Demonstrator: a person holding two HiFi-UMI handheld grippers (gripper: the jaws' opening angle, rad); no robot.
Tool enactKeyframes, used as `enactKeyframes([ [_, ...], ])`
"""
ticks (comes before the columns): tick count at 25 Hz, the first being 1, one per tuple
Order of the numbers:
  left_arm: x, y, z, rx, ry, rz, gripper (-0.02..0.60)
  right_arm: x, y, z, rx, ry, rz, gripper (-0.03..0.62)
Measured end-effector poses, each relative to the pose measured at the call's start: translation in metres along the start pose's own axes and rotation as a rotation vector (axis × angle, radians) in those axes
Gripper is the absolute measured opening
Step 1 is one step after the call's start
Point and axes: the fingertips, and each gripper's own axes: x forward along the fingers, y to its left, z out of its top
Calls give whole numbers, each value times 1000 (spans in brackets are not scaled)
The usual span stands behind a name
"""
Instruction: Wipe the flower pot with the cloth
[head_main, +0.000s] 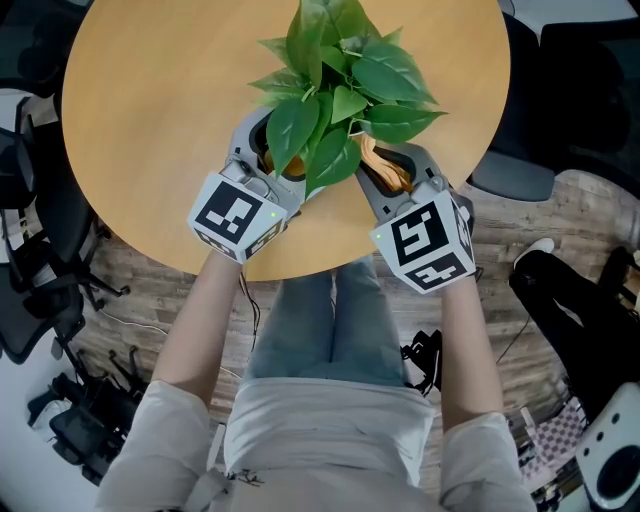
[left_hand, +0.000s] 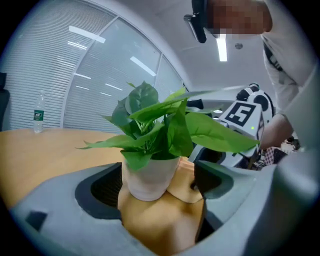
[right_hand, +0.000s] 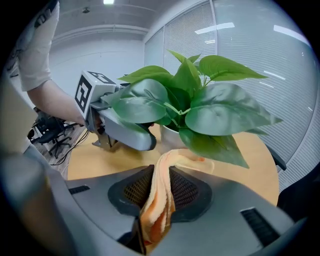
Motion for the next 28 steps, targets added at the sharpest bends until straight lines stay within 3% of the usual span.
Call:
enactKeyframes([
  [5, -12, 19, -3, 72, 6, -70, 444, -2, -1, -1, 5, 0, 3, 92],
  [11, -5, 23, -2, 143, 29, -208, 444, -9, -7, -4, 40, -11, -10, 92],
  [14, 0, 20, -1, 128, 28, -265, 443, -18, -22, -4, 61, -29, -61, 92],
  [19, 8, 19, 2, 128, 21, -291, 443, -25, -62, -10, 99, -36, -169, 92],
  [22, 11, 17, 2, 128, 24, -305, 427, -19, -77, -7, 35, -10, -205, 92],
  [24, 11, 18, 3, 126, 26, -302, 393, -10, -76, 1, -40, 11, -197, 92],
  [28, 12, 19, 3, 119, 25, -281, 390, 1, -69, 14, -179, 47, -181, 92],
])
